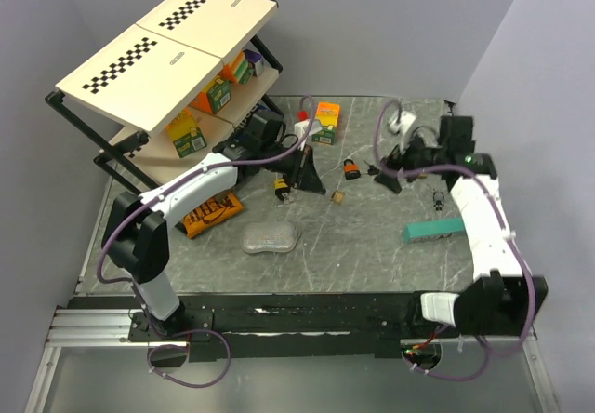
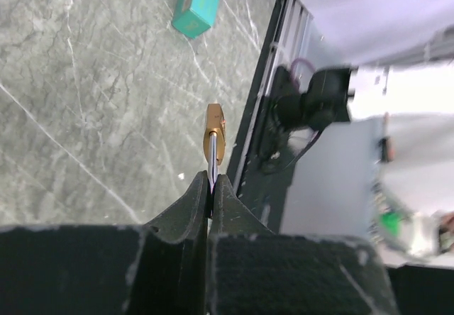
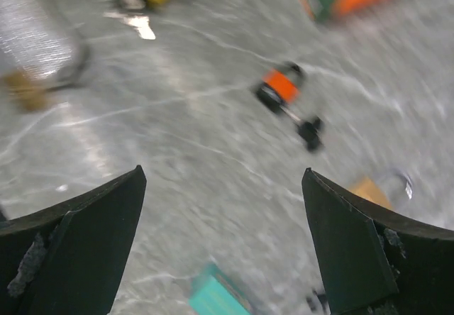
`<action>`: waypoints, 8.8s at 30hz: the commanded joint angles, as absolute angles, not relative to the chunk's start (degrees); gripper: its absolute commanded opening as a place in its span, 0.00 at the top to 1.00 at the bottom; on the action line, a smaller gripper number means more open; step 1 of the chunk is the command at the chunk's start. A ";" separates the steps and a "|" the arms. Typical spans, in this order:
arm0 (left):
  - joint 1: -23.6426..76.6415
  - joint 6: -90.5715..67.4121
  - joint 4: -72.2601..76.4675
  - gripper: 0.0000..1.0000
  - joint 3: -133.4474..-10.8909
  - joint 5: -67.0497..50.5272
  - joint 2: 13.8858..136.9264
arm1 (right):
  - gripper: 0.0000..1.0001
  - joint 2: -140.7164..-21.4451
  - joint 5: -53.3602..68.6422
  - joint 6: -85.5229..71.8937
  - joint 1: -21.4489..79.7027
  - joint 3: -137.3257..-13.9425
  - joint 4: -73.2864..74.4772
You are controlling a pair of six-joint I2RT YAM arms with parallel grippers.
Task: Lock with the key
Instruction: Place the key at the center of the board, then place the lock at the center of the board, then pick up the lock from the center of the board.
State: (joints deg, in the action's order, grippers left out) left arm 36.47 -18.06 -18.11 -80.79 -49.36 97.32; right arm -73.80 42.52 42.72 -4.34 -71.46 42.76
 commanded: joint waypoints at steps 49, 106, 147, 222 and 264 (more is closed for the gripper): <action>36.30 -17.06 -10.46 0.04 -72.69 -27.87 84.03 | 0.99 -71.80 31.57 28.06 -1.30 -55.37 33.04; 32.34 -23.63 -20.74 0.11 -82.78 2.26 105.98 | 0.01 -88.70 21.26 17.40 -14.86 -69.61 33.66; 37.09 -40.86 -35.16 0.87 -97.99 14.34 118.66 | 0.01 -72.08 37.34 5.92 -8.44 -63.03 21.40; 33.75 -85.52 9.14 0.99 -82.62 -16.88 95.10 | 0.37 -82.70 0.09 -16.61 28.39 -67.06 -10.46; 28.48 -8.21 -19.46 0.14 -83.57 -63.28 86.30 | 1.00 -45.19 44.83 51.29 15.99 -58.45 29.26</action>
State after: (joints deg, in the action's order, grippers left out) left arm 28.84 -26.76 0.16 -76.07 -57.95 87.09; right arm -49.17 45.34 28.84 15.51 -55.27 22.28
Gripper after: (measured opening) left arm 0.870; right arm 0.411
